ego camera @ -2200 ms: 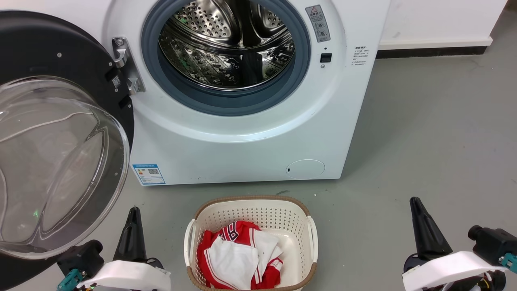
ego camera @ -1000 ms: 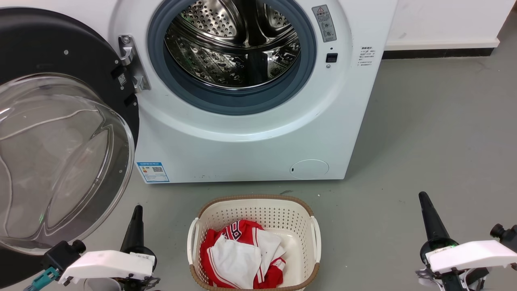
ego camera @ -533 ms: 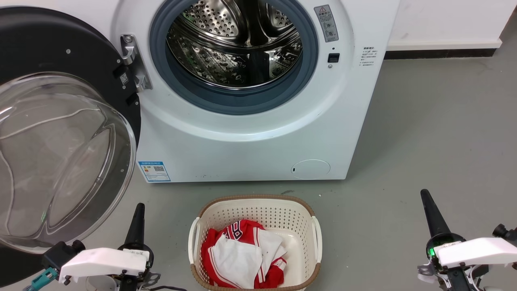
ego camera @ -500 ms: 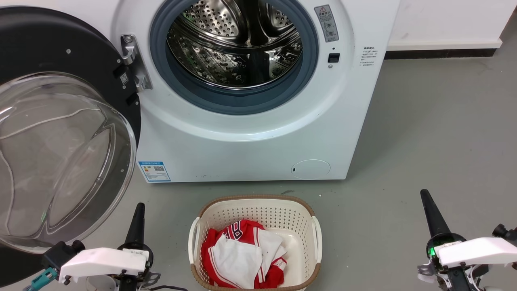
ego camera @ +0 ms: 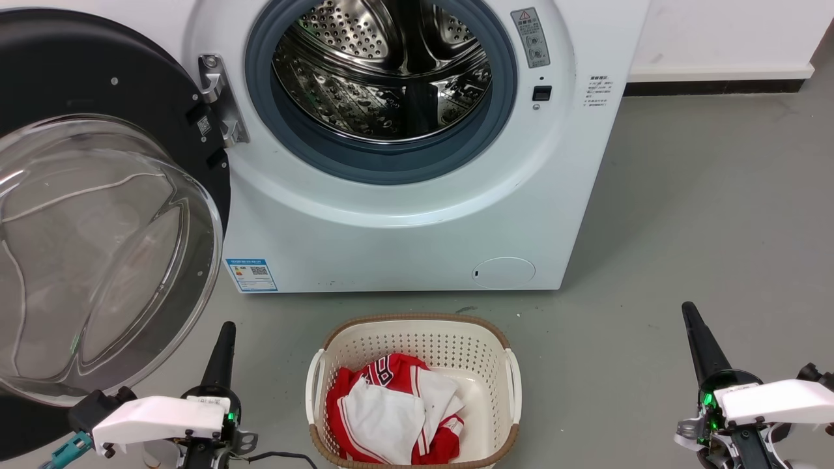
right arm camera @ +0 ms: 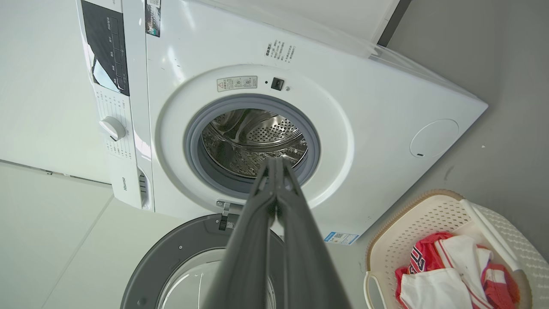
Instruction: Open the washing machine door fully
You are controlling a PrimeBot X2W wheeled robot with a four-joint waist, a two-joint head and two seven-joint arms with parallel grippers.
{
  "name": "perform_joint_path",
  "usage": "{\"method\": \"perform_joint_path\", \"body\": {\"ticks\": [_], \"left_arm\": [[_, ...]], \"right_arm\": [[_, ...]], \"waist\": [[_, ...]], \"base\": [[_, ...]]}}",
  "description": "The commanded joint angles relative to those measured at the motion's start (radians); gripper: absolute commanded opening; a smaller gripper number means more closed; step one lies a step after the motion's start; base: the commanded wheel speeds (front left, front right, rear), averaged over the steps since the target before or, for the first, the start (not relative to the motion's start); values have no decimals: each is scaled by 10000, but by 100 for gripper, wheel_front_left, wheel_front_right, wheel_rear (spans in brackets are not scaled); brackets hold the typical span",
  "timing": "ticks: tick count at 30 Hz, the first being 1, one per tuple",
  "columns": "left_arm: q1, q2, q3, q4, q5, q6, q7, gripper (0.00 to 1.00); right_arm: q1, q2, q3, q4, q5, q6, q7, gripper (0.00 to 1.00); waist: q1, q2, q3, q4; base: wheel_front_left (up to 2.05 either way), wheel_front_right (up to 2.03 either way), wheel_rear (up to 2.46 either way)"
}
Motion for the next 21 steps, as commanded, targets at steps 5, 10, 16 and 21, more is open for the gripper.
{"method": "perform_joint_path", "body": {"ticks": [5, 10, 16, 21], "left_arm": [[-259, -4, 80, 49, -633, -133, 162, 0], [-306, -22, 129, 137, -1218, -196, 307, 0], [-350, -34, 172, 209, -1696, -251, 435, 0], [-389, -45, 203, 257, -2005, -293, 504, 0]], "right_arm": [[-263, -25, -81, 72, 649, -2, 144, 0], [-296, -8, -149, 172, 1235, -1, 256, 0], [-358, 7, -208, 241, 1715, -1, 344, 0], [-395, 17, -247, 291, 2013, -1, 412, 0]], "waist": [[0, 0, 2, 23], [0, 0, 4, 51], [0, 0, 6, 75], [0, 0, 7, 91]], "base": [[0, 0, 0], [0, 0, 0], [0, 0, 0], [0, 0, 0]]}}
